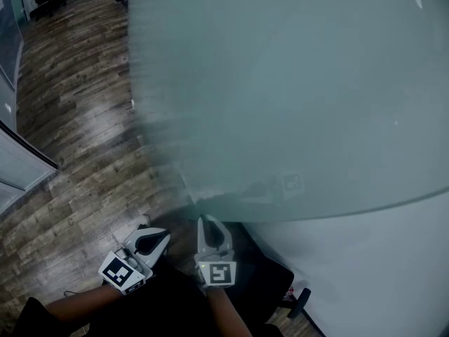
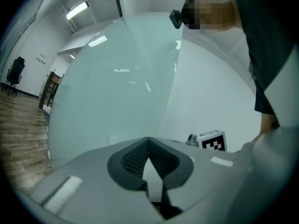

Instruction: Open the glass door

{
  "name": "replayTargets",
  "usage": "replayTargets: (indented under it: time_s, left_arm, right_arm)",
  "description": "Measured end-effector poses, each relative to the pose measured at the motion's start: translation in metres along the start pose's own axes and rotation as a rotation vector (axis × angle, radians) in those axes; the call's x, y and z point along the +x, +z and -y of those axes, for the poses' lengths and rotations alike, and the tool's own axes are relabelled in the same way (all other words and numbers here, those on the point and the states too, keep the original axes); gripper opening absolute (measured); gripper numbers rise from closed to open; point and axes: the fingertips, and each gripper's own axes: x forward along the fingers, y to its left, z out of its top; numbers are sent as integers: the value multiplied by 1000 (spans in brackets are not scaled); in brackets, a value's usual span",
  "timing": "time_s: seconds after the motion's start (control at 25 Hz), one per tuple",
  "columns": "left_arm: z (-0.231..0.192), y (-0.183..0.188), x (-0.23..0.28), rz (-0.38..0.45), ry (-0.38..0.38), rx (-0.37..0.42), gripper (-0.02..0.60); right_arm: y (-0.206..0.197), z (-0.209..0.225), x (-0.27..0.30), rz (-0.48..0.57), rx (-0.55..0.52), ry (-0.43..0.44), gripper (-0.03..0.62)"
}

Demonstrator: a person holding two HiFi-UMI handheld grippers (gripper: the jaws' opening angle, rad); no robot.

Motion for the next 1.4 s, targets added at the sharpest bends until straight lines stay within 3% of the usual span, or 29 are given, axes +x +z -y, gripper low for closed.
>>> replayTargets:
  time_s: [0.12, 0.36, 0.56, 1.04, 1.4]
  left_arm:
    - [0, 10, 8, 17, -44, 50, 0]
    - [-11, 16, 24, 22, -95, 47, 0]
    - [-14, 29, 34, 20, -155, 145, 0]
    - [-25, 40, 58, 29, -256, 113, 0]
    - [-35, 41, 59, 40, -267, 86, 0]
  right_arm:
    - [-3, 7, -1, -7, 5, -33, 54]
    - [-29, 25, -2, -73, 49, -90, 57]
    - [-36, 37, -2, -54, 29, -132, 61]
    - [-43, 71, -9, -43, 104, -218, 67]
    - [-38, 93, -17, -33, 129, -277, 74]
